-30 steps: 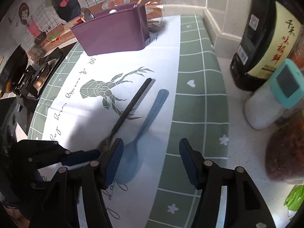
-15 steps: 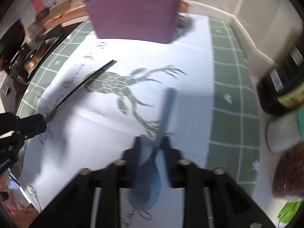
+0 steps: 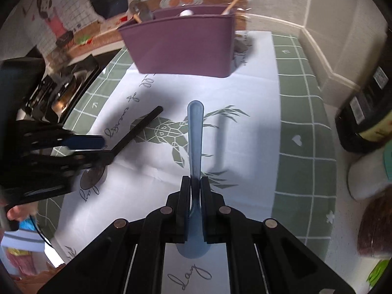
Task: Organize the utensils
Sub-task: 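Lift the dark spoon and blue spatula up over the purple holder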
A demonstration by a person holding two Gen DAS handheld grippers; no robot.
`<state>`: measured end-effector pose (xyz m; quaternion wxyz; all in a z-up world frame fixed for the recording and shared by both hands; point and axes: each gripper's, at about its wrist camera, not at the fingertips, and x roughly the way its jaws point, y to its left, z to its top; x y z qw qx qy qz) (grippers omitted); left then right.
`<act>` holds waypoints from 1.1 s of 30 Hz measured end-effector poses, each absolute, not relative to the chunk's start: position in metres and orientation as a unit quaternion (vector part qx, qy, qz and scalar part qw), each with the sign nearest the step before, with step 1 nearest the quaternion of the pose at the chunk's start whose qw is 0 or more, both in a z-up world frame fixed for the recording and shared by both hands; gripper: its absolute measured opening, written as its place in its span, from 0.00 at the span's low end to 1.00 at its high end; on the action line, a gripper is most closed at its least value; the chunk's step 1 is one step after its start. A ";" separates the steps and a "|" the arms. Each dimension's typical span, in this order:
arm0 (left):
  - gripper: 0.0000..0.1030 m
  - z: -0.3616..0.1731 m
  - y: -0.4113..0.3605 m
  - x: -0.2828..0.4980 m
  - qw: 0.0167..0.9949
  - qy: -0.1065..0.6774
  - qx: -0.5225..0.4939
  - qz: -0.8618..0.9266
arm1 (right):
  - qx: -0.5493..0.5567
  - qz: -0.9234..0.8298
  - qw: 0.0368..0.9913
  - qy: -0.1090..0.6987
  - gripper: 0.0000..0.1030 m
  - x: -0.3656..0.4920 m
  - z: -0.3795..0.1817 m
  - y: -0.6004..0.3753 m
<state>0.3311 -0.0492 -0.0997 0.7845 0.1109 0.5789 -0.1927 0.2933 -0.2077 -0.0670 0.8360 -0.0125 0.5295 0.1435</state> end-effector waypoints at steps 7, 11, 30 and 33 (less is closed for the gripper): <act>0.12 -0.109 -0.067 0.335 0.799 0.558 0.121 -0.190 | 0.022 0.136 0.855 0.500 0.07 0.286 -0.056 -0.223; 0.12 -0.090 -0.054 0.318 0.853 0.479 0.099 -0.182 | 0.027 0.130 0.865 0.483 0.07 0.284 -0.049 -0.226; 0.12 0.168 0.015 0.330 0.978 0.046 -0.102 -0.174 | 0.011 0.138 0.966 0.219 0.07 0.330 0.164 -0.198; 0.12 0.152 0.016 0.367 0.980 0.056 -0.109 -0.155 | 0.002 0.124 0.968 0.219 0.07 0.361 0.163 -0.189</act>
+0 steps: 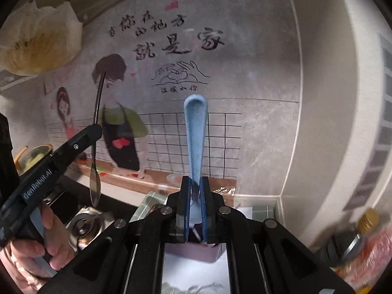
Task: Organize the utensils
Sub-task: 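Lift the dark spoon and blue spatula up over the purple holder, then lower both utensils into the holder and open both tools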
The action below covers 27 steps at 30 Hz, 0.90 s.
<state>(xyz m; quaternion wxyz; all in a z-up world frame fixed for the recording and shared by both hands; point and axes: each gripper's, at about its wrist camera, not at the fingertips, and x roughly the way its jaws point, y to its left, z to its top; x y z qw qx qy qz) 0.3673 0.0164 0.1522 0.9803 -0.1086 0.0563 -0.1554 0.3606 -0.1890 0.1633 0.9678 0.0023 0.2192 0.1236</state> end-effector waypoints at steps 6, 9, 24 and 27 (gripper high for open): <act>0.12 0.085 0.007 0.428 0.981 0.106 -0.111 -0.118 | -0.002 0.107 0.958 0.267 0.07 0.419 0.109 -0.179; 0.12 0.049 -0.001 0.441 0.979 0.128 -0.113 -0.107 | -0.002 0.099 0.951 0.293 0.07 0.440 0.075 -0.178; 0.37 -0.028 -0.012 0.451 0.968 0.219 -0.086 -0.091 | 0.001 0.113 0.902 0.416 0.10 0.477 -0.024 -0.171; 0.61 -0.017 -0.004 0.436 0.964 0.231 -0.101 -0.081 | -0.005 0.120 0.900 0.418 0.30 0.467 -0.017 -0.170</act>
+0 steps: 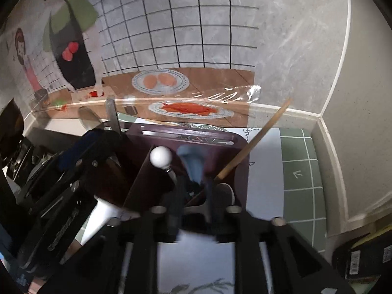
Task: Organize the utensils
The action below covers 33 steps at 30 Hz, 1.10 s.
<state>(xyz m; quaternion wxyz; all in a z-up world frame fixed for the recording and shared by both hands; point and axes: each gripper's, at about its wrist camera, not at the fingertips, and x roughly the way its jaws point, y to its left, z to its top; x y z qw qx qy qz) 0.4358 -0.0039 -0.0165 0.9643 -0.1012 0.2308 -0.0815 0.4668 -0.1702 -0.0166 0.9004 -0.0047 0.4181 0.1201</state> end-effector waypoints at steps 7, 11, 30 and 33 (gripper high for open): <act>0.79 0.023 0.026 0.349 0.960 0.245 -0.133 -0.038 | 0.021 0.113 0.932 0.343 0.74 0.375 0.031 -0.194; 0.88 0.038 0.024 0.295 0.968 0.237 -0.081 -0.021 | 0.014 0.091 0.951 0.296 1.00 0.310 0.047 -0.204; 1.00 0.010 -0.005 0.134 0.971 0.238 0.023 -0.002 | 0.022 0.057 0.957 0.285 1.00 0.164 0.008 -0.216; 1.00 0.013 -0.003 0.132 0.970 0.242 0.006 -0.002 | 0.011 0.053 0.955 0.291 1.00 0.159 0.003 -0.215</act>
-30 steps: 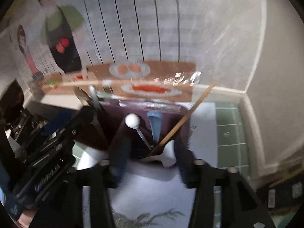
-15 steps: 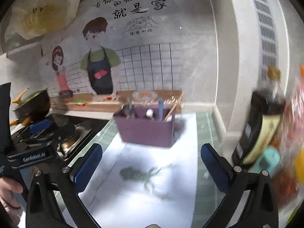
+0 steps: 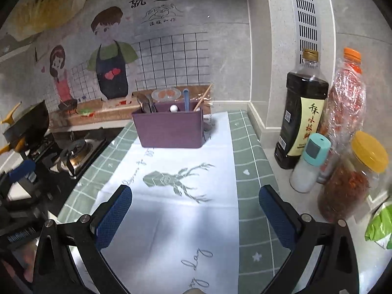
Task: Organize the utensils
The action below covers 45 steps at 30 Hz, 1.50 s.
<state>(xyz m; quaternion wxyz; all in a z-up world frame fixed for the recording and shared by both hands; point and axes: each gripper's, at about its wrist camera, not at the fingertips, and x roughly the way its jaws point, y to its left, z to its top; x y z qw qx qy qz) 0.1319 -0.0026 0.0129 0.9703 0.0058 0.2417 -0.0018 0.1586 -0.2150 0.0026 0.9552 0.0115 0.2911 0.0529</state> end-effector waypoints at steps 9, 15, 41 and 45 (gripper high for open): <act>1.00 0.015 -0.003 0.129 0.969 0.247 0.001 -0.003 | -0.011 0.042 0.959 0.278 1.00 0.149 0.005 -0.218; 1.00 0.018 -0.007 0.126 0.969 0.246 0.002 -0.007 | -0.014 0.047 0.959 0.278 1.00 0.147 0.006 -0.219; 1.00 0.019 -0.010 0.123 0.969 0.248 0.002 -0.014 | -0.013 0.046 0.960 0.276 1.00 0.143 0.006 -0.219; 1.00 0.019 -0.011 0.123 0.969 0.247 0.002 -0.014 | -0.018 0.045 0.962 0.269 1.00 0.141 0.010 -0.220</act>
